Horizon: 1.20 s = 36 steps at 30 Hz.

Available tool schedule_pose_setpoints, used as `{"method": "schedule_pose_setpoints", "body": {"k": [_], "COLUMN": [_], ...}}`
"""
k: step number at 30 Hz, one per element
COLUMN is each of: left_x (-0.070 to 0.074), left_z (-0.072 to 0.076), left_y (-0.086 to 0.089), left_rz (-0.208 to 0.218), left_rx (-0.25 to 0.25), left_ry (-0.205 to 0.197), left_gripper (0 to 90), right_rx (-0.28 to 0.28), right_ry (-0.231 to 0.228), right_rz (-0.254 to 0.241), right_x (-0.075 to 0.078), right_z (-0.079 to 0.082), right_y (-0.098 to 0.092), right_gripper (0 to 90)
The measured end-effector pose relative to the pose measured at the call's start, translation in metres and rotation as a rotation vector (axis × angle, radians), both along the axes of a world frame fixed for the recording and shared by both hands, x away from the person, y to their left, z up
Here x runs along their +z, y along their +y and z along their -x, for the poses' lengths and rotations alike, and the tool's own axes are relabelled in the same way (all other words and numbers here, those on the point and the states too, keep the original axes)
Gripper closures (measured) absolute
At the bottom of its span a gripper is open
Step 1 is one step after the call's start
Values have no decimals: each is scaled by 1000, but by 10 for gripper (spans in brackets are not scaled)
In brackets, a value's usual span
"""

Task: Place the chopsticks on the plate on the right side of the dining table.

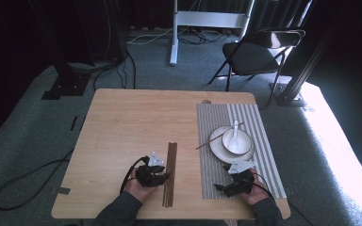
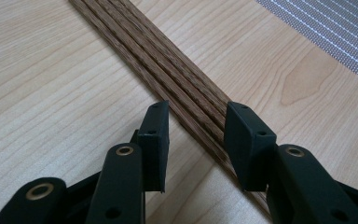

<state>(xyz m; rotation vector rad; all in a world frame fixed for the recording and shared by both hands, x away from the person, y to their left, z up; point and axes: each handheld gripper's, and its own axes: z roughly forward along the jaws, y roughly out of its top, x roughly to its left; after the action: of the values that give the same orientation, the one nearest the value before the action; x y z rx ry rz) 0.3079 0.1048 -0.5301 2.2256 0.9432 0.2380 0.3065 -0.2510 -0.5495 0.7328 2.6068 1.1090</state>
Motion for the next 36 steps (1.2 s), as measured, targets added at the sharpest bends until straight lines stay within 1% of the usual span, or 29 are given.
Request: {"method": "schedule_pose_setpoints", "body": {"k": [6,16,27,32,36], "left_x": [-1,-2,-2,-2,-2], "left_z": [0,0,0,0,0], "left_y": [1,1,1,1,2], "left_rz": [-4,-22,-42,-49,-49], "left_rx": [5,4,23,37,57], "left_ry": [3,1,-5,-13,-13], "left_gripper": [626,652,725,747,758], "right_rx": [0,0,0,0,0], "right_ry": [0,0,0,0,0], "right_rz": [0,0,0,0,0], "right_x": [0,0,0,0,0], "right_z": [0,0,0,0,0], "right_y": [0,0,0,0,0], "right_gripper": [124,124,124,124,124]}}
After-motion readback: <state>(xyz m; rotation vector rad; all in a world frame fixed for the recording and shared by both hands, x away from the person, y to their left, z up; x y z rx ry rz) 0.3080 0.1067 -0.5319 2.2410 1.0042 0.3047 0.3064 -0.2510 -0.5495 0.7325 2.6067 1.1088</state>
